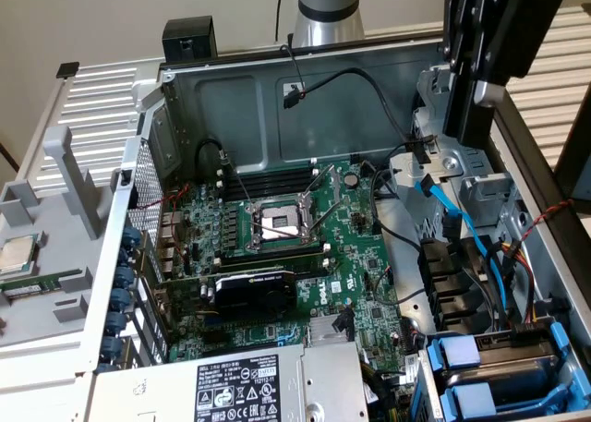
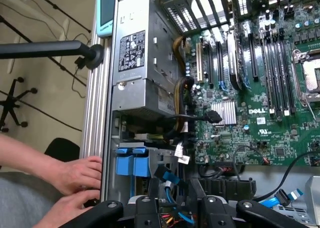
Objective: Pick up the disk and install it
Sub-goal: 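Insert the first disk wire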
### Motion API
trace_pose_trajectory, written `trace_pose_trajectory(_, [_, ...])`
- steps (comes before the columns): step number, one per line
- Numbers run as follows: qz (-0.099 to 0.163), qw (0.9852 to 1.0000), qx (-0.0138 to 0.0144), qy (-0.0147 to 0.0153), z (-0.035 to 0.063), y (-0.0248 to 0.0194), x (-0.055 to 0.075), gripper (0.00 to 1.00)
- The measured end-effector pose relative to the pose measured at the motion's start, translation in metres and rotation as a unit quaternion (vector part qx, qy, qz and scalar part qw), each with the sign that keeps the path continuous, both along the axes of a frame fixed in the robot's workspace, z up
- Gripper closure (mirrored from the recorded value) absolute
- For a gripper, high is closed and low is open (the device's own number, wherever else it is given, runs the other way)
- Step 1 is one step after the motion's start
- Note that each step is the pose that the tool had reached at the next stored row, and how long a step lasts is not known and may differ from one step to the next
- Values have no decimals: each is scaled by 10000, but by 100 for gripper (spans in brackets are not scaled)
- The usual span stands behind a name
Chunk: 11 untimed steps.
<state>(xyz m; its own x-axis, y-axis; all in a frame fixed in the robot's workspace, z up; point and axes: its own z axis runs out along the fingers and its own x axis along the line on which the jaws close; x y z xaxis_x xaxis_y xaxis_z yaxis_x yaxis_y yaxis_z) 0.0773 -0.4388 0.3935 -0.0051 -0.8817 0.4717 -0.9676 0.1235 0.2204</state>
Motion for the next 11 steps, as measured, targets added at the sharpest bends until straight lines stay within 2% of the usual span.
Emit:
trace_pose_trajectory(3, [-1,10000,-54,9,-30,7,5,63])
trace_pose_trajectory(8, [-1,9997,-236,53,-55,10,6,63])
trace_pose_trajectory(9, [0,9996,-264,55,-62,12,6,63])
trace_pose_trajectory(11, [0,9995,-300,57,-83,21,7,63])
